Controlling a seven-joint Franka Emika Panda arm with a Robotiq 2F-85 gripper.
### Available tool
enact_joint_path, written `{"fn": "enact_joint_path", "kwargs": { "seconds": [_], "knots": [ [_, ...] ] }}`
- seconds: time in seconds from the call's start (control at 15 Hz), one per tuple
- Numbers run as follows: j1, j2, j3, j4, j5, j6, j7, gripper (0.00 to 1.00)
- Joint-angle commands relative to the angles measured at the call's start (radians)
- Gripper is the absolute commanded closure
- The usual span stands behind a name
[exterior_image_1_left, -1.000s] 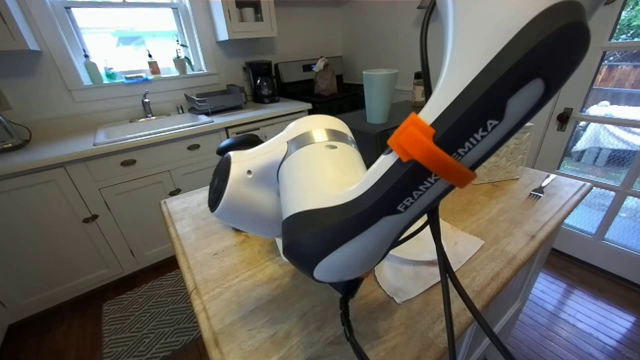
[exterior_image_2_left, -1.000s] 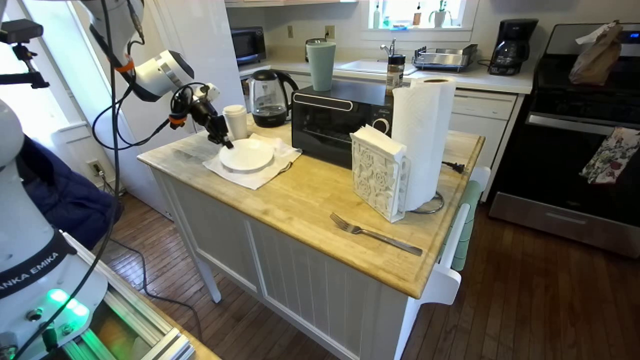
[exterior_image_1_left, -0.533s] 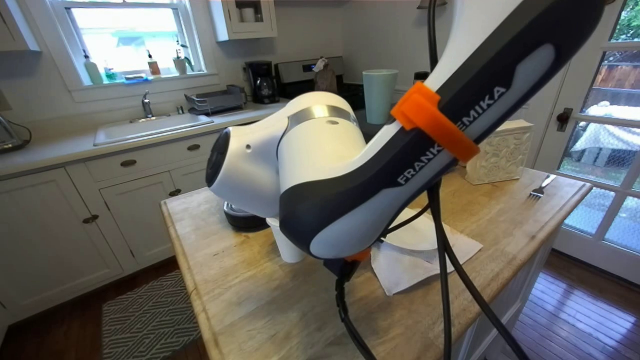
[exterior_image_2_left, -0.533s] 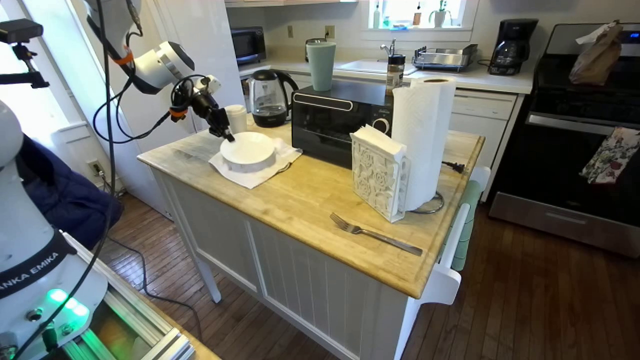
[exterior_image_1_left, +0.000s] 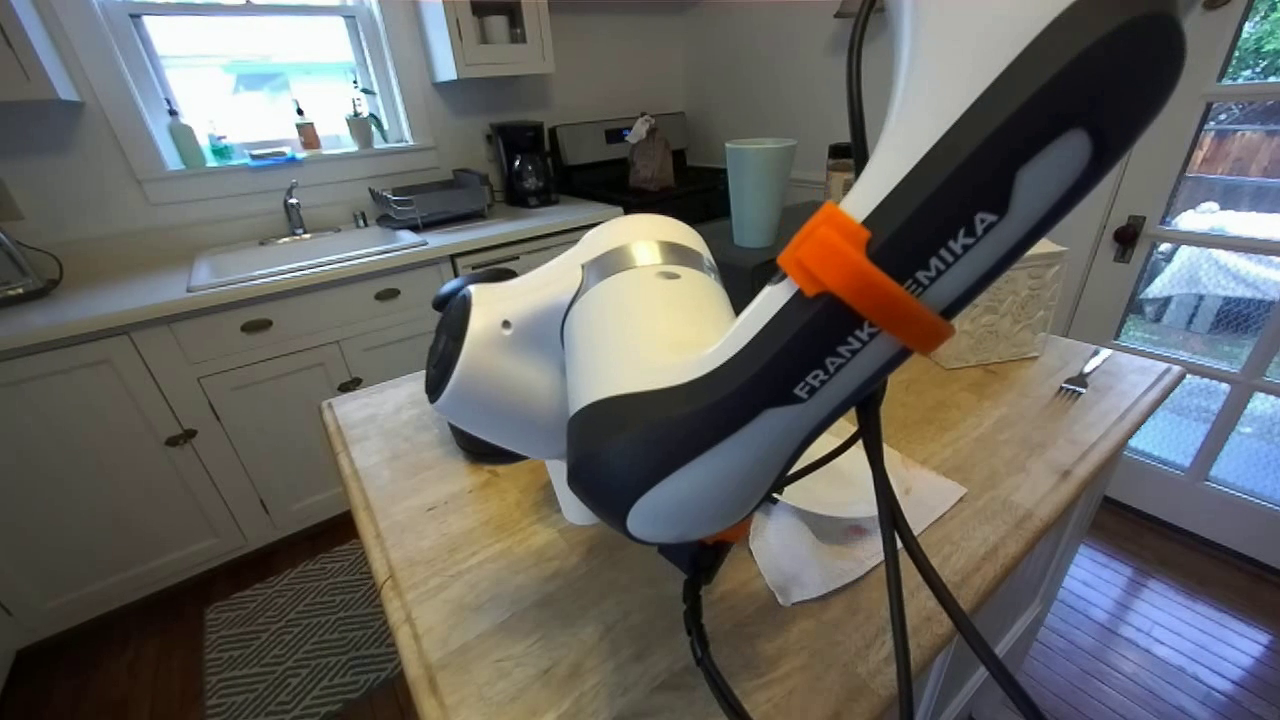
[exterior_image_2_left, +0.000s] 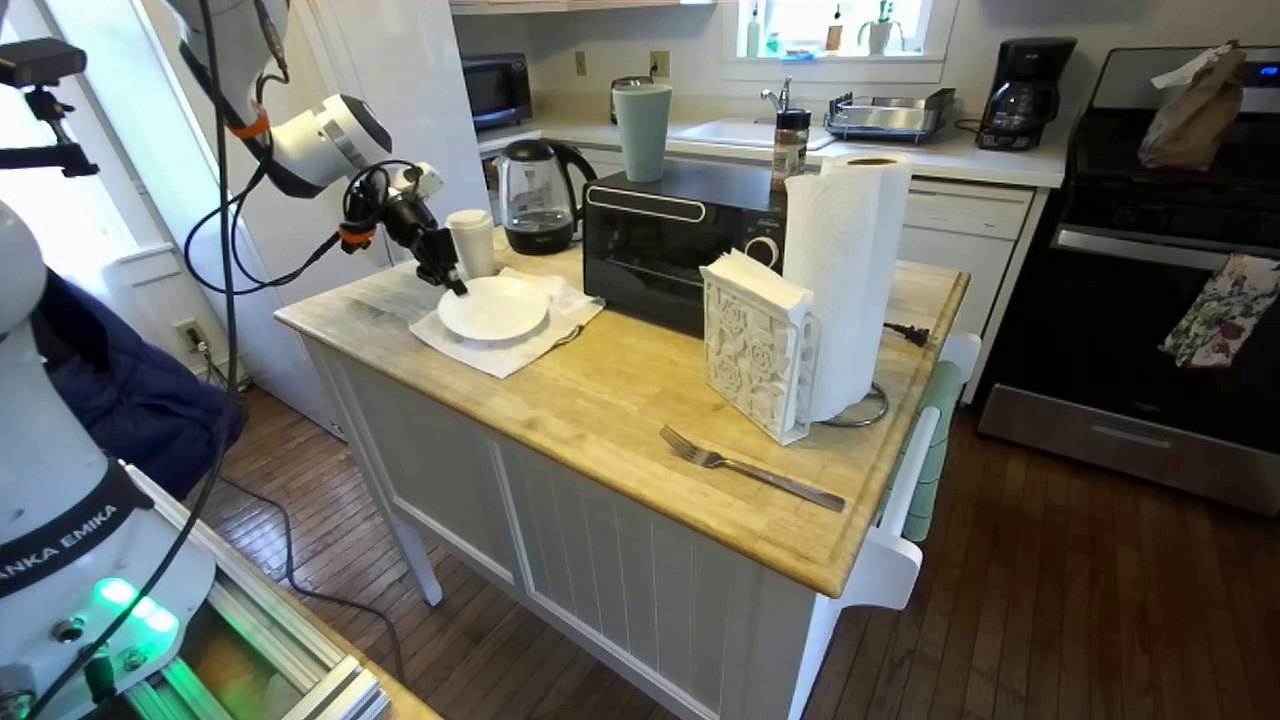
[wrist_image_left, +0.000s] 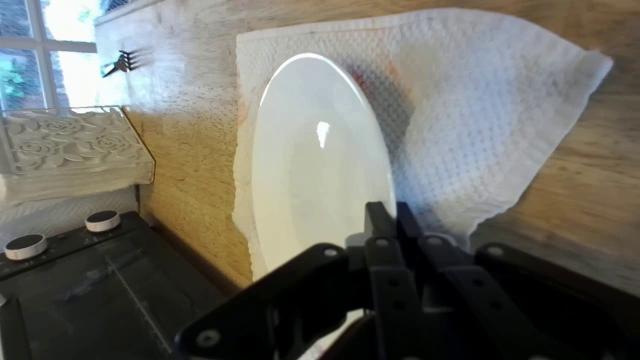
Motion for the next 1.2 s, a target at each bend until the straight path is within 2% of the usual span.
{"fn": "enact_joint_path", "kwargs": {
  "seconds": [0.0, 0.07, 0.13, 0.2, 0.4, 0.47, 0.6, 0.67, 0.73, 0.8, 0.87, 0.93, 1.13],
  "knots": [
    [-0.009, 0.03, -0.002, 0.012, 0.034, 0.005, -0.028, 0.99],
    [-0.01, 0.036, -0.003, 0.014, 0.037, 0.006, -0.03, 0.97],
    [-0.009, 0.039, -0.004, 0.016, 0.036, 0.004, -0.031, 0.85],
    [-0.01, 0.038, -0.004, 0.017, 0.036, 0.004, -0.033, 0.68],
    [-0.011, 0.038, -0.006, 0.016, 0.042, 0.006, -0.039, 0.49],
    [-0.012, 0.038, -0.007, 0.016, 0.042, 0.007, -0.04, 0.87],
    [-0.014, 0.036, -0.008, 0.015, 0.043, 0.006, -0.043, 0.87],
    [-0.015, 0.035, -0.008, 0.014, 0.044, 0.007, -0.043, 0.83],
    [-0.016, 0.034, -0.008, 0.014, 0.044, 0.007, -0.044, 0.65],
    [-0.017, 0.031, -0.007, 0.013, 0.045, 0.009, -0.044, 0.55],
    [-0.018, 0.027, -0.006, 0.011, 0.046, 0.012, -0.045, 0.55],
    [-0.018, 0.022, -0.006, 0.008, 0.046, 0.015, -0.044, 0.5],
    [-0.02, 0.007, -0.006, 0.004, 0.046, 0.02, -0.043, 0.28]
  ]
}}
